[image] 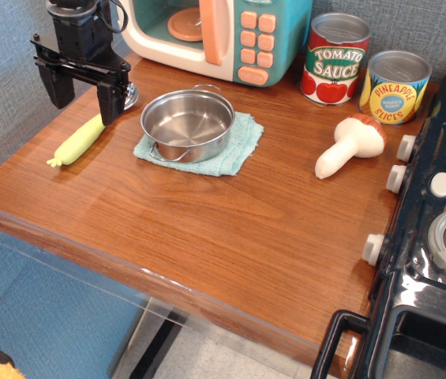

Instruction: Move pot to front of table, near middle.

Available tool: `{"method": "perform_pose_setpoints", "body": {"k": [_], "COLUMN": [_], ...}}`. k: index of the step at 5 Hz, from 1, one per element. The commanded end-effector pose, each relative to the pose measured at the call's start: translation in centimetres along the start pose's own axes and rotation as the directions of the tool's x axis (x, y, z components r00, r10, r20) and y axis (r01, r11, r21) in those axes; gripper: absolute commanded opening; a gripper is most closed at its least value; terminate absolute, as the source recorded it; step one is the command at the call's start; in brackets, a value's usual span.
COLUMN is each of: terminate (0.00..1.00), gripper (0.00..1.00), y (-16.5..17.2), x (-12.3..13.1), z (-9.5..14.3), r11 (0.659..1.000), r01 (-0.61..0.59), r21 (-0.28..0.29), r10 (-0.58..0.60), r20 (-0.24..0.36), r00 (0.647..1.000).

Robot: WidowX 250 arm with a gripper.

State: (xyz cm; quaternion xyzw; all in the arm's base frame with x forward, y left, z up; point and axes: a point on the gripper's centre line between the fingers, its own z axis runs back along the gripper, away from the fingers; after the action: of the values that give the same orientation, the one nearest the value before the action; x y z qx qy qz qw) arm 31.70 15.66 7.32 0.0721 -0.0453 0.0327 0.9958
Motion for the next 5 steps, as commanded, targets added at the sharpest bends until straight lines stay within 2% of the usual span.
{"method": "perform_pose_setpoints", "body": {"k": [1, 2, 3, 4, 5], "terminate": [0.0, 0.0, 0.0, 0.0, 0.0], "gripper": [1.0, 1.0, 1.0, 1.0, 1.0], "y": [0.0, -2.5, -5.9, -9.8, -12.8], "x": [0.0, 1.1, 2.1, 2.7, 3.6], "z": [0.0, 0.9, 2.8, 4.3, 3.7], "r11": [1.0, 0.999, 0.995, 0.98, 0.969], "r01": [0.0, 0.04, 0.098, 0.173, 0.219], "r21": [0.0, -0.016, -0.032, -0.097, -0.118], "r10": [0.0, -0.04, -0.095, -0.162, -0.207], "r20": [0.0, 0.023, 0.067, 0.107, 0.108], "r00": [1.0, 0.999, 0.993, 0.981, 0.972]}}
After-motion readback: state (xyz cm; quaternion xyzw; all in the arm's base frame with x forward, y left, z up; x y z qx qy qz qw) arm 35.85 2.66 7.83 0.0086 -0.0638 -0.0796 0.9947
